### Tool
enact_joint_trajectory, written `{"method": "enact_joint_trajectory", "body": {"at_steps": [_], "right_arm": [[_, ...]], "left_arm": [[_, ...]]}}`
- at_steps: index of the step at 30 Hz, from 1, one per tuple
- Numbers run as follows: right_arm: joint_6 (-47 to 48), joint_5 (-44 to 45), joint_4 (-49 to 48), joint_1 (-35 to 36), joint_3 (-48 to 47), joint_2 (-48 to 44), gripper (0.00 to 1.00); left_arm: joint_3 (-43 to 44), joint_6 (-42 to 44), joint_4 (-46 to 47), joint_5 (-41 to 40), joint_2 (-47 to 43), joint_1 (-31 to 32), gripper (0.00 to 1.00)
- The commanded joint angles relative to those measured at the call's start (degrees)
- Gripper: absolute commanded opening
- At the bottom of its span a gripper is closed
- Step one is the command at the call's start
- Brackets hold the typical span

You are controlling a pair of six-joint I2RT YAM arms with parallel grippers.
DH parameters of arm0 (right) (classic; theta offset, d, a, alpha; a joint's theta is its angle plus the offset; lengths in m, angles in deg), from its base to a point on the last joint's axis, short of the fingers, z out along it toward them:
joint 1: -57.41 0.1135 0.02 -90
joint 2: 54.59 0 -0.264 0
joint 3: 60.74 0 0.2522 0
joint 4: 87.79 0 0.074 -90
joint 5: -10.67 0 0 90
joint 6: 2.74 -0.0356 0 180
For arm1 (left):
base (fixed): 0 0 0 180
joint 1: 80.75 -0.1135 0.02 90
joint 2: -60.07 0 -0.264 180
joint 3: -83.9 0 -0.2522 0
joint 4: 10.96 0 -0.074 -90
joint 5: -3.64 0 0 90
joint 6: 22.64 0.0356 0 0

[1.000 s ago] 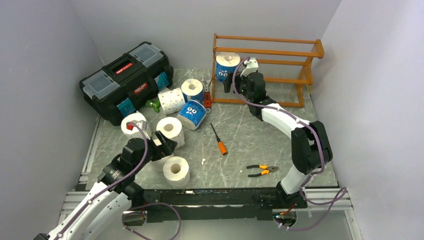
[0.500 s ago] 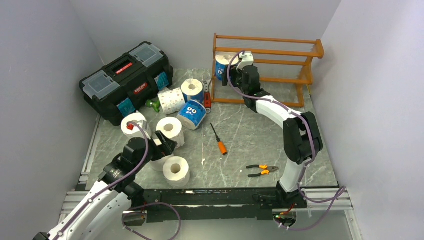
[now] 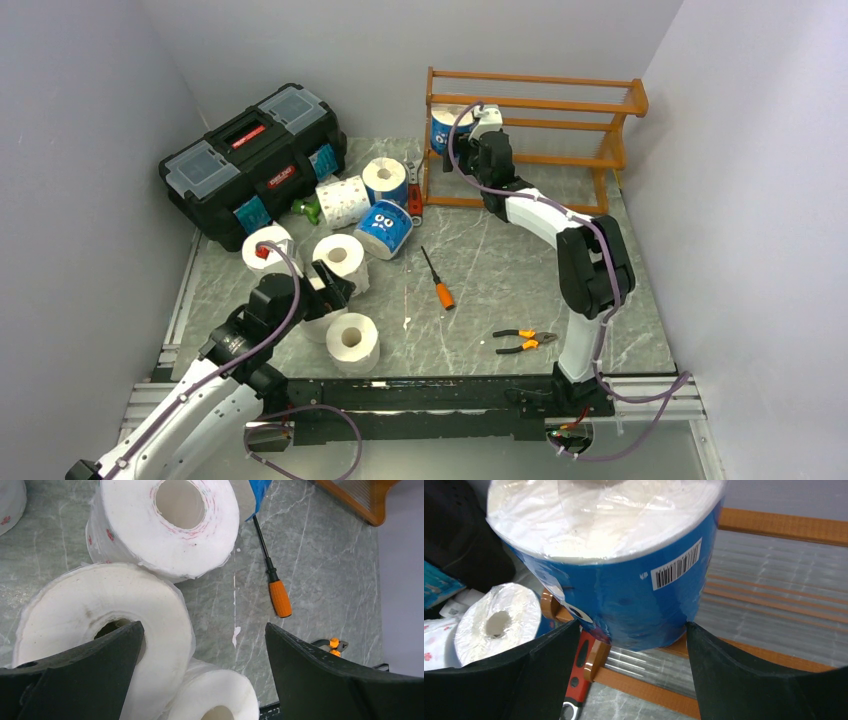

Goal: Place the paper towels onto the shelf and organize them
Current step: Place the paper towel on the shelf.

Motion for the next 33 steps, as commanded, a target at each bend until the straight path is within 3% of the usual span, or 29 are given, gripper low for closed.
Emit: {"method": "enact_joint_trajectory", "body": {"at_steps": [1,18,33], "right_arm": [[1.34,1.84,-2.85,0.03,-2.43,1.37,0.79],[1.43,2.48,-5.12,0.05,-4.27,3.93,0.78],[0.68,-1.01,-1.19,0.05,-8.91,6.54,0.78]], "left_arm": [[0.13,0.35,1.15,-1.25,0.98,-0.06,0.99],[-0.18,0.10,1.84,-1.41,2.08,-0.04,0.99],[-0.88,-0.09,1.73,-1.32,0.99,-0.09,0.99]]}}
